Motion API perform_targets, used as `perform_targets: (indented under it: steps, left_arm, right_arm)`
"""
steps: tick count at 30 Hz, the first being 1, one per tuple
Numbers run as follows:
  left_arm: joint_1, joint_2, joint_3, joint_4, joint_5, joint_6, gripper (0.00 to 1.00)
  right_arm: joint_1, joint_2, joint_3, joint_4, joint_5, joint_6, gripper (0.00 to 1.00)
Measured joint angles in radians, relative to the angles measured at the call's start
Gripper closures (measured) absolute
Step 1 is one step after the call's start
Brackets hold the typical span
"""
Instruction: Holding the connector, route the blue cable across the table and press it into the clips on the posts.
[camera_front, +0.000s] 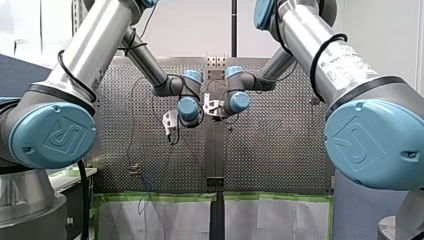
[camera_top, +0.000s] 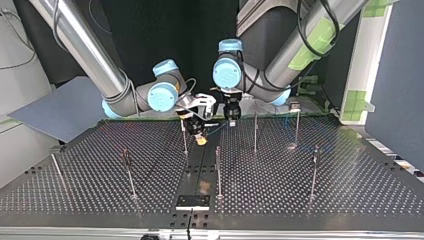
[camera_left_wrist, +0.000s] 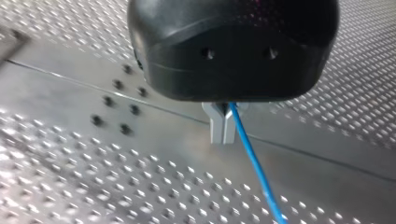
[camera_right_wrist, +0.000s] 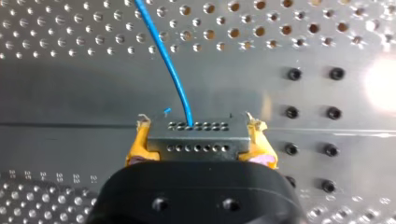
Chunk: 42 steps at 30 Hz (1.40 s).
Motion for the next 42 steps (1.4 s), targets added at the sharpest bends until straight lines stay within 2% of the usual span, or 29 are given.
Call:
perform_targets:
  steps: [11,18,27,34,42]
  left_arm:
    - [-0.007,0.114,-0.001,-0.037,-0.001,0.0,1.0]
    - [-0.013,0.174,-0.001,-0.075,-0.003,0.016,1.0]
    - [-0.014,0.254,0.001,-0.08,-0.002,0.026,1.0]
    - [-0.015,0.319,0.003,-0.078,0.002,0.03,1.0]
    - [0.0,0.318,0.03,-0.055,0.048,0.021,1.0]
  right_arm:
    - [-0.009,-0.107,0.036,0.081,0.0,0.037,1.0]
    - [-0.027,-0.166,0.037,0.118,0.0,0.044,1.0]
    - [-0.048,-0.242,0.037,0.126,-0.001,0.049,1.0]
    - [-0.056,-0.296,0.037,0.127,-0.008,0.051,1.0]
    - [-0.057,-0.369,0.038,0.126,-0.058,0.054,1.0]
